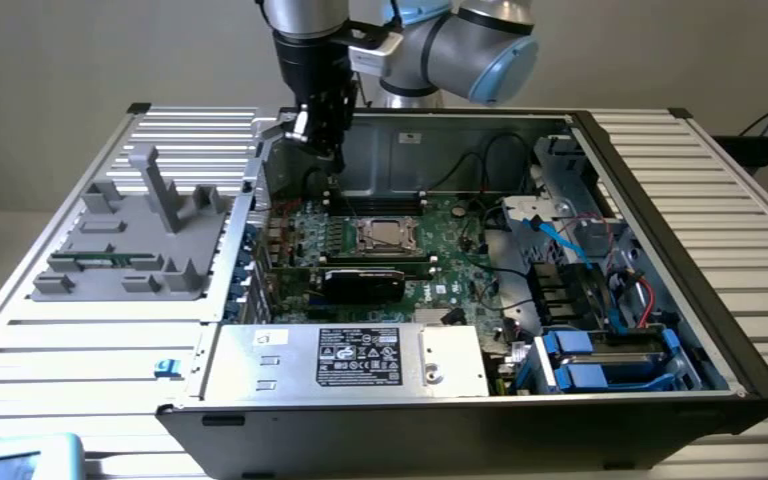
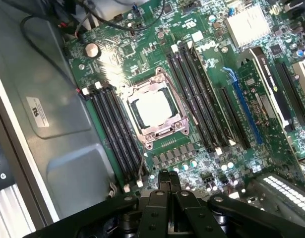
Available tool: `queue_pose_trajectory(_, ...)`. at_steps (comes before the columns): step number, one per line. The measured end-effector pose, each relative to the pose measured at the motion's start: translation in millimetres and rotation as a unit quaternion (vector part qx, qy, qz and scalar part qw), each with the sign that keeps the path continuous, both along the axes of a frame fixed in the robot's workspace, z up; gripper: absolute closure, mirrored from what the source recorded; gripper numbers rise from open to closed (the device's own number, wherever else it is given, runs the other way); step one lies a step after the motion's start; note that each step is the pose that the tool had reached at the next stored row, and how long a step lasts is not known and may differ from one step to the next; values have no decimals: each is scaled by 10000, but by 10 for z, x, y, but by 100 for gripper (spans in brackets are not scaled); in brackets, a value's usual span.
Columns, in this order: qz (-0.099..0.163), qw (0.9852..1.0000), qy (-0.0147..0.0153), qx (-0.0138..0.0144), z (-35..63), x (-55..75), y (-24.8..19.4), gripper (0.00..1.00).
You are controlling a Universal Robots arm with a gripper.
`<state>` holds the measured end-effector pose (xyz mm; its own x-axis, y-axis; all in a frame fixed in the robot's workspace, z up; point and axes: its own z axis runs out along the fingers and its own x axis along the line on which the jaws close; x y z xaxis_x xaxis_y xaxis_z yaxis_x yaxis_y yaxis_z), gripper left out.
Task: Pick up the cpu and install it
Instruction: 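Install the first cpu locking lever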
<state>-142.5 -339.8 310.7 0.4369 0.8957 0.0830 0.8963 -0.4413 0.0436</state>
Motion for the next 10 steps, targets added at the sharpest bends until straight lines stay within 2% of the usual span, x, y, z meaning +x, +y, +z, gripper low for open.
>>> queue_pose_trajectory(5, -402, 9992, 0, 0, 0, 0, 0, 89)
queue_pose_trajectory(10, -821, 9966, 0, 0, -2, 0, 0, 89)
